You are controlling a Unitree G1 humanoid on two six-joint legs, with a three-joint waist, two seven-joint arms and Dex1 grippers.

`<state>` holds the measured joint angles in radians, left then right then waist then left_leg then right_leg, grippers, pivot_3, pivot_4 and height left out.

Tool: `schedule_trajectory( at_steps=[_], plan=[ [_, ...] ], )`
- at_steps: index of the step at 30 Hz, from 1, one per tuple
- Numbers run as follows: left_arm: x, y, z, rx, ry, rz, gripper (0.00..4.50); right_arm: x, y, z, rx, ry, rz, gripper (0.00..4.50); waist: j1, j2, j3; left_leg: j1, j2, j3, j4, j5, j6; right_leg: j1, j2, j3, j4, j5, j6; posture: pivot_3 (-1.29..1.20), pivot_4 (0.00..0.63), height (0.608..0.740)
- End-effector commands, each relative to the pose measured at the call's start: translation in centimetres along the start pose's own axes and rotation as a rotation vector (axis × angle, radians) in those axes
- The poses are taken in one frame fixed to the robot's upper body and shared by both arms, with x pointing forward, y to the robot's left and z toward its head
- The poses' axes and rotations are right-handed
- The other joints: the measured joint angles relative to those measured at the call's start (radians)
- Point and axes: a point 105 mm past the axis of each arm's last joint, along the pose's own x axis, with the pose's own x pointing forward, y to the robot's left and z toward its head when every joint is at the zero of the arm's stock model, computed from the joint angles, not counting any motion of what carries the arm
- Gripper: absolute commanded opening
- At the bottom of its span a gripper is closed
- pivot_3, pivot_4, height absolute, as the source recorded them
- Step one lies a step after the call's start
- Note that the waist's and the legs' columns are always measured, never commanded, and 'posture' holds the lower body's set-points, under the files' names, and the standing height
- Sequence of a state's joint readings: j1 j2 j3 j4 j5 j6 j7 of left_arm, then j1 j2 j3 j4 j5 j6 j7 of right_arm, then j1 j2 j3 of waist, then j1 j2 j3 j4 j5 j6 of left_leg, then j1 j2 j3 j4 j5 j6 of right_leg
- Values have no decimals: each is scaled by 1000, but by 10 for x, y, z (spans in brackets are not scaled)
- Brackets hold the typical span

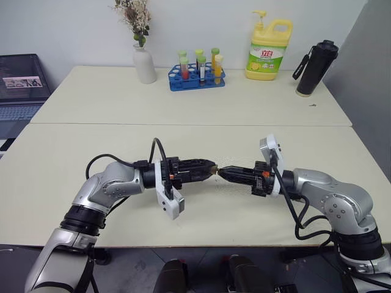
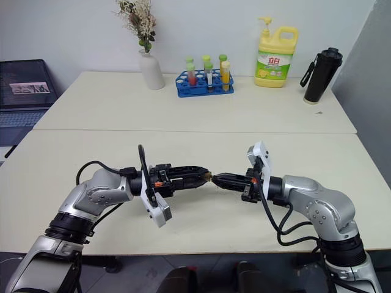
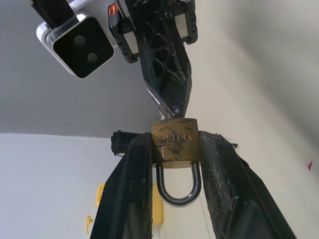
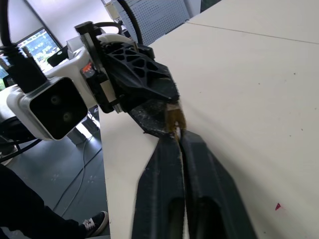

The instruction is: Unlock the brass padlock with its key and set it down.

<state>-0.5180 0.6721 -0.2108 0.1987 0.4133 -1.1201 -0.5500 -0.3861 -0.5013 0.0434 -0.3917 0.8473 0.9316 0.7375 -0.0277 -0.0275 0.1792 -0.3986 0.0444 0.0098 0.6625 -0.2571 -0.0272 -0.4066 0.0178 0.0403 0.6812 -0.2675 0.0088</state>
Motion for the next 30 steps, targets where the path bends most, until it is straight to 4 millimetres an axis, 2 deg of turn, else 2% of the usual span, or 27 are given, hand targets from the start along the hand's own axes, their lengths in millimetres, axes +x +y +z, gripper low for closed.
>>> schedule_trajectory(
  at_steps=[1,11,21,30],
  plan=[
    [-1,4,4,19,-11,15,973,1,9,11,-23,-24,53,0,0,0,0,0,0,0,0,0,0,0,0,0,0,0,0,0,150,740],
    [0,3,5,48,-22,6,973,-2,8,16,85,-16,85,0,0,0,0,0,0,0,0,0,0,0,0,0,0,0,0,0,150,740],
    [1,-3,9,83,-38,-6,973,-2,-5,24,384,56,101,0,0,0,0,0,0,1,0,0,0,0,-1,0,0,3,-5,0,150,740],
    [-1,-7,9,89,-25,-4,973,1,-8,28,457,66,96,0,-1,0,0,-1,0,0,-1,0,0,-1,-1,0,0,3,-5,0,150,740]
  ],
)
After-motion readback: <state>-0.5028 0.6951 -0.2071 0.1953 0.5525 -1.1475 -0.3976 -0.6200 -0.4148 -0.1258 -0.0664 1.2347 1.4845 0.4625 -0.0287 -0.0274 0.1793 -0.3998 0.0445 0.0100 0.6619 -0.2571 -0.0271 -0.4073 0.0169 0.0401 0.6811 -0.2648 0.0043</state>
